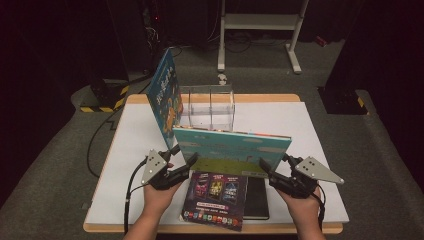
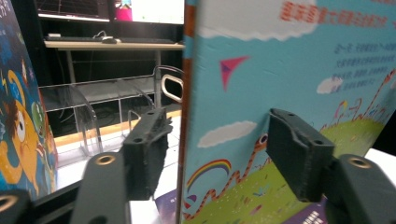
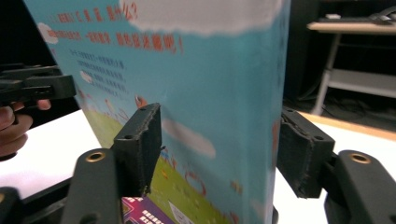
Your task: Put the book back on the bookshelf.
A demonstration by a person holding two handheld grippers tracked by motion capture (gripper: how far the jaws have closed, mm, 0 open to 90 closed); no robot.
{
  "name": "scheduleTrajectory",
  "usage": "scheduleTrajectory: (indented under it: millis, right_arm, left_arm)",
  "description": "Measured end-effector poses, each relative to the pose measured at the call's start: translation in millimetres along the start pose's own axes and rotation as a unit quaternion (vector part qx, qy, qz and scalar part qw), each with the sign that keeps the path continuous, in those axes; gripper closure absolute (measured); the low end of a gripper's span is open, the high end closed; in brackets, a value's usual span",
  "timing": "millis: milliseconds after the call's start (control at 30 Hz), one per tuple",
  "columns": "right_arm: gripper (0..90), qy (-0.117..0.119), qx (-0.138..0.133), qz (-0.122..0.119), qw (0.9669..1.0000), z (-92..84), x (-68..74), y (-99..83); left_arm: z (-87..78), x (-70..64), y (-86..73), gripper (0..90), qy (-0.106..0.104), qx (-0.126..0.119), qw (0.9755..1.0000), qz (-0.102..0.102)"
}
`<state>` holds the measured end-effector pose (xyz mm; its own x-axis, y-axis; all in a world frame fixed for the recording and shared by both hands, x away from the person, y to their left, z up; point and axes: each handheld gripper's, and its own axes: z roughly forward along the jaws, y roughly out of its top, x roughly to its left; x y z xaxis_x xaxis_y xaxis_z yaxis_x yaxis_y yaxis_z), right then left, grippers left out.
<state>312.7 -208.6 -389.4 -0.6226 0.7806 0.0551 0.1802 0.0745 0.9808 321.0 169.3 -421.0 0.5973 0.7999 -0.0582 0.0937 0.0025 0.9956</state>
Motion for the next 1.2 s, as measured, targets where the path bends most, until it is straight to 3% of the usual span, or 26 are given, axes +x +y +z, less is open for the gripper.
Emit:
scheduleTrajectory:
  millis: [200,333,433,467,500,567,667,800,1067,1200]
  right_arm:
    - [31.6,0.041,-0.006,-0.029,0.9987,4.4,3.6,14.3]
    - [45.6,0.069,0.001,-0.034,0.9970,6.9,3.8,18.2]
    - [65.5,0.113,-0.001,-0.027,0.9932,2.4,-1.0,17.7]
    - [78.8,0.129,0.000,-0.033,0.9911,0.7,-0.2,16.5]
    - [79.4,0.140,0.002,-0.034,0.9896,0.1,1.1,16.2]
    - [78.1,0.094,0.011,-0.030,0.9950,-0.5,6.5,16.8]
    - [79.8,0.109,0.000,0.006,0.9940,1.4,-1.9,12.2]
    - [79.8,0.089,-0.002,-0.017,0.9959,8.8,13.4,18.0]
    - [80.2,0.054,0.007,-0.047,0.9974,46.4,40.4,32.9]
    - [80.2,0.044,0.011,-0.060,0.9972,63.7,50.1,39.6]
  left_arm:
    - [-4.0,2.0,-3.1,36.2,-0.006,-0.001,1.0000,-0.007]
    - [-3.2,6.8,-5.6,37.5,0.011,0.013,0.9998,-0.008]
    - [-8.2,17.0,-12.4,37.6,0.023,0.021,0.9992,-0.026]
    - [-9.6,18.8,-14.7,37.6,0.027,0.024,0.9990,-0.027]
    - [-11.3,20.7,-17.0,37.6,0.030,0.027,0.9988,-0.029]
    - [-15.9,25.3,-23.2,37.9,0.035,0.037,0.9981,-0.036]
    - [-22.1,30.8,-31.4,38.5,0.043,0.049,0.9971,-0.038]
    - [-28.3,37.5,-39.0,39.2,0.050,0.056,0.9960,-0.049]
    - [-38.5,44.6,-44.3,40.3,0.049,0.060,0.9952,-0.060]
    - [-40.5,46.0,-45.2,40.4,0.058,0.062,0.9950,-0.052]
